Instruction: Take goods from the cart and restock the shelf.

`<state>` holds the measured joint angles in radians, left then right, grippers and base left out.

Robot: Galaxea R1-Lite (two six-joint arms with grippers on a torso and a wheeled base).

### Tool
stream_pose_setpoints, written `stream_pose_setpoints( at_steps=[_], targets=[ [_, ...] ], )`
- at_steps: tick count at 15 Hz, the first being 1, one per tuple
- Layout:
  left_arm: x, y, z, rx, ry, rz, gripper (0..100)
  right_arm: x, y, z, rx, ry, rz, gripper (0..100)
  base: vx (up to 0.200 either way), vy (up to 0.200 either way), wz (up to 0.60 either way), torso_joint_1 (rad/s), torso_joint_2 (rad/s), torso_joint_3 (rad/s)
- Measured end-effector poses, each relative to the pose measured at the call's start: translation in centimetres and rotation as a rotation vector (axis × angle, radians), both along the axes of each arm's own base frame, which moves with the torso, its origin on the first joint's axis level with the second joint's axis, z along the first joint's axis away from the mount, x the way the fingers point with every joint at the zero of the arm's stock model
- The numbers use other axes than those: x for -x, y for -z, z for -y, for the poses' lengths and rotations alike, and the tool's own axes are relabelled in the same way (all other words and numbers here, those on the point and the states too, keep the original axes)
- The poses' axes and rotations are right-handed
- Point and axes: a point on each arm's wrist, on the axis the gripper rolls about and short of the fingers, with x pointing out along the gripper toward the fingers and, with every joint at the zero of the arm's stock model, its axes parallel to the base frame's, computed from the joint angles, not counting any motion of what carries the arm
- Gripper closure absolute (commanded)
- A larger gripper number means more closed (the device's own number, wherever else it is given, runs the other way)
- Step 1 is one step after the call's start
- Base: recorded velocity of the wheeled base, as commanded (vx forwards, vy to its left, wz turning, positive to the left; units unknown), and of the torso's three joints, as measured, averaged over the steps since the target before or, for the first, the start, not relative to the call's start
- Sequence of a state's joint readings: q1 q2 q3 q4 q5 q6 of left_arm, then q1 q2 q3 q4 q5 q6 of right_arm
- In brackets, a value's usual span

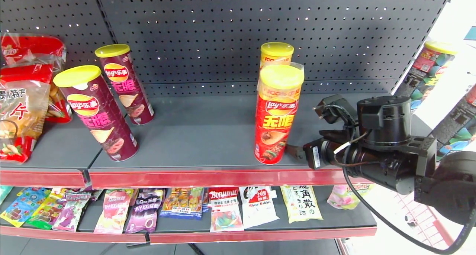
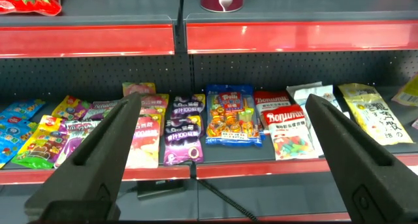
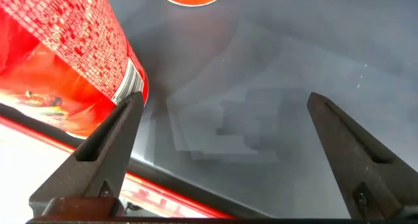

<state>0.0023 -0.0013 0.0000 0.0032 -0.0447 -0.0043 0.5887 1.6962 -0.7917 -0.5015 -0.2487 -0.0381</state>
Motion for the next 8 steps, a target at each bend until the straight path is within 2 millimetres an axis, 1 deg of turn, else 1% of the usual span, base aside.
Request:
stream_pose_setpoints(
  at_steps=[8],
  targets=[
    [0.00, 0.00, 0.00, 0.000, 0.000, 0.000, 0, -0.24, 0.08, -0.48, 0.002, -0.005, 0.000, 0, 0.000, 0.000, 0.00, 0.000, 0.00, 0.000]
  ],
)
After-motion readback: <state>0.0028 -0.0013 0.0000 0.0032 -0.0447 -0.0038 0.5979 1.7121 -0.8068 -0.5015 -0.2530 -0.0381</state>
